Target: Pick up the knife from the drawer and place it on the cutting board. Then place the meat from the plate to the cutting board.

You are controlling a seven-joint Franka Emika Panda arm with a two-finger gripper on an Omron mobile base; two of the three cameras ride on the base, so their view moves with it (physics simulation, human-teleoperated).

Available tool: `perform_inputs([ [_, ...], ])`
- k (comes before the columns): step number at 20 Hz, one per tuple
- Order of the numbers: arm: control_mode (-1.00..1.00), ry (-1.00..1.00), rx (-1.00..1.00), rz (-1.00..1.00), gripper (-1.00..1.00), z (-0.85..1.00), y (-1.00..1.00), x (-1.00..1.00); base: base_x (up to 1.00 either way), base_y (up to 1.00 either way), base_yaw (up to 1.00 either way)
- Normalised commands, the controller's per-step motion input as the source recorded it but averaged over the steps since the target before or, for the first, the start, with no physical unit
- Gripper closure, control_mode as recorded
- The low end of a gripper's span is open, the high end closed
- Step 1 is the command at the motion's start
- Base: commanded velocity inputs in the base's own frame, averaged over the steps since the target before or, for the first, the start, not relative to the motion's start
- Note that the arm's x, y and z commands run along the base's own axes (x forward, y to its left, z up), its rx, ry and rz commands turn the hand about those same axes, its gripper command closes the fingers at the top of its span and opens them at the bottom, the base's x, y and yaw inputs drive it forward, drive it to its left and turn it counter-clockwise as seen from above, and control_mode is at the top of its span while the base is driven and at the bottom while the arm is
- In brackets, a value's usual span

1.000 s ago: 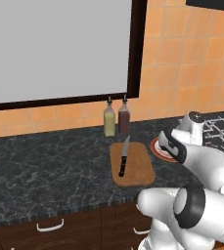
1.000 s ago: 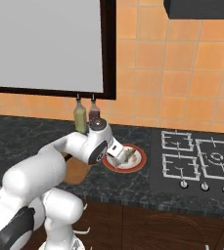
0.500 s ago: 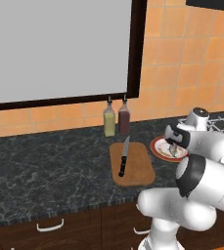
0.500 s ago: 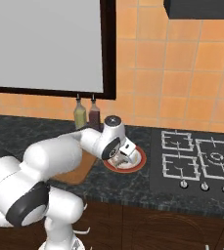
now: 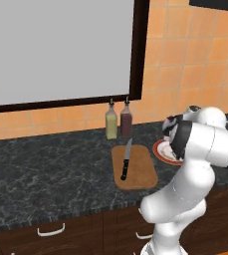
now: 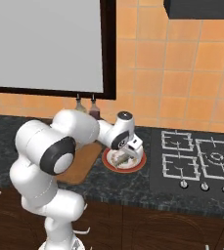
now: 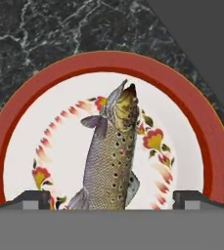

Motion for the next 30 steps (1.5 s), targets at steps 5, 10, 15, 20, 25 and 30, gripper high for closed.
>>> perform_inputs([
  [5,-1.00,0.01,0.07,0.01,-1.00,-0.34,-0.10,0.40,0.00,0.00,0.00],
  [10,-1.00,0.02,0.00,0.00,-1.00,-0.44,0.00,0.31,0.00,0.00,0.00],
  [15,-1.00,0.00,0.00,0.00,1.00,-0.38,0.16,0.13,0.00,0.00,0.00],
  [20,-1.00,-0.10,-0.05,0.01,1.00,-0.11,0.45,-0.32,0.00,0.00,0.00],
  [25,-1.00,-0.21,-0.08,0.00,1.00,-0.18,0.56,-0.47,0.00,0.00,0.00],
  [30,-1.00,-0.21,0.00,0.00,1.00,0.77,0.09,-0.44,0.00,0.00,0.00],
])
